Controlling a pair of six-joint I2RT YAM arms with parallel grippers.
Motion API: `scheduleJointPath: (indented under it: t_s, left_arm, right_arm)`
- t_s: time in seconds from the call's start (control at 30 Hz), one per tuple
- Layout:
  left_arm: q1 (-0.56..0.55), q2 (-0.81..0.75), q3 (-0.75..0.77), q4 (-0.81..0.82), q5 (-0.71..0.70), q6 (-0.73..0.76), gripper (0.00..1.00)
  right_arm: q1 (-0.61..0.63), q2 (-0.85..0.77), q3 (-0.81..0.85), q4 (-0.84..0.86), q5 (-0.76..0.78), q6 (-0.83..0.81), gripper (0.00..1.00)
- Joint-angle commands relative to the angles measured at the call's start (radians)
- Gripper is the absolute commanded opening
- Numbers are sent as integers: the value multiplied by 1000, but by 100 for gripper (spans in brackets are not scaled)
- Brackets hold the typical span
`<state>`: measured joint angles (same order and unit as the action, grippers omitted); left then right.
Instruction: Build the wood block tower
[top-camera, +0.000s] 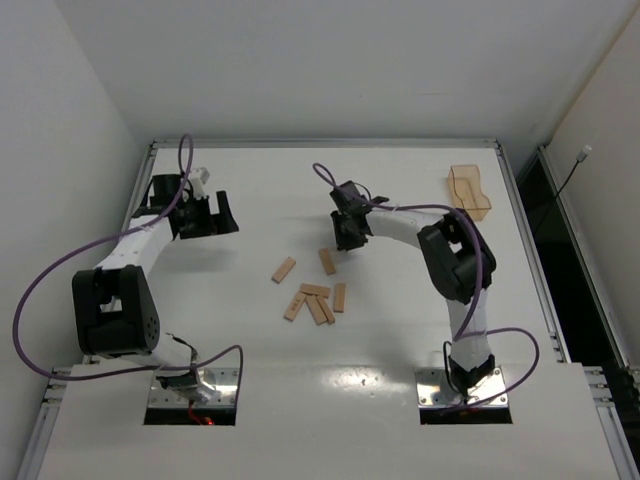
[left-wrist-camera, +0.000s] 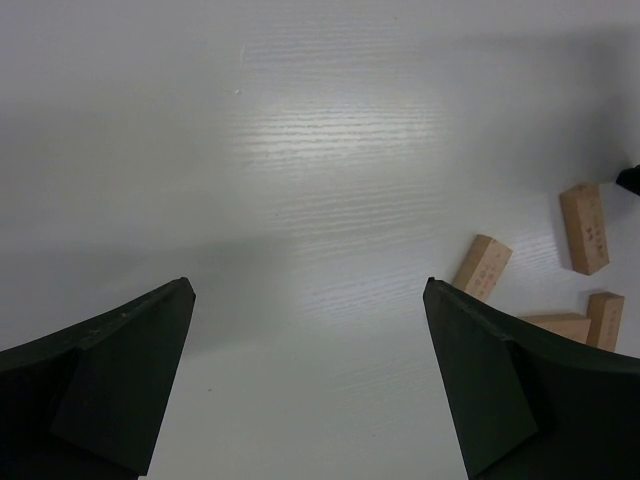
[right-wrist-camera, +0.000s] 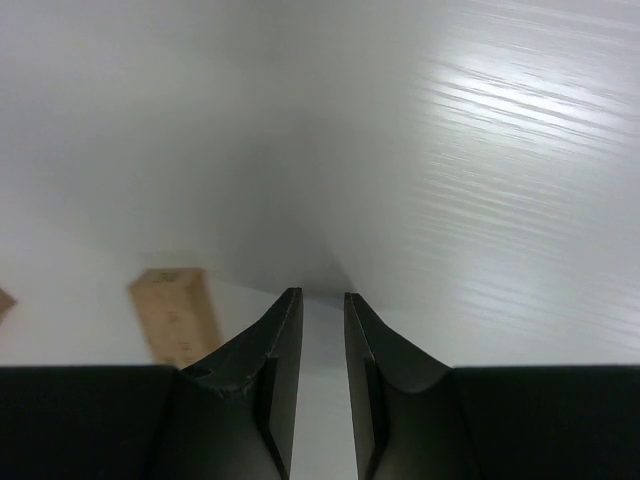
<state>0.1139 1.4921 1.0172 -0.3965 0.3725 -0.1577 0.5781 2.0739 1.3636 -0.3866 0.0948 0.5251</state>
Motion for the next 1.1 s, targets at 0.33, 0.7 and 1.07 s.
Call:
scheduleJointPath:
  t_s: [0.33, 0.7, 1.07]
  left_arm:
    - [-39, -36, -20, 33, -3, 14, 100]
    - [-39, -46, -20, 33, -3, 14, 100]
    - [-39, -46, -20, 33, -3, 14, 100]
  right_arm:
    - [-17, -86, -172, 14, -70, -43, 21]
    - [55, -77, -170, 2, -118, -25, 21]
    - [74, -86, -179, 2, -127, -16, 21]
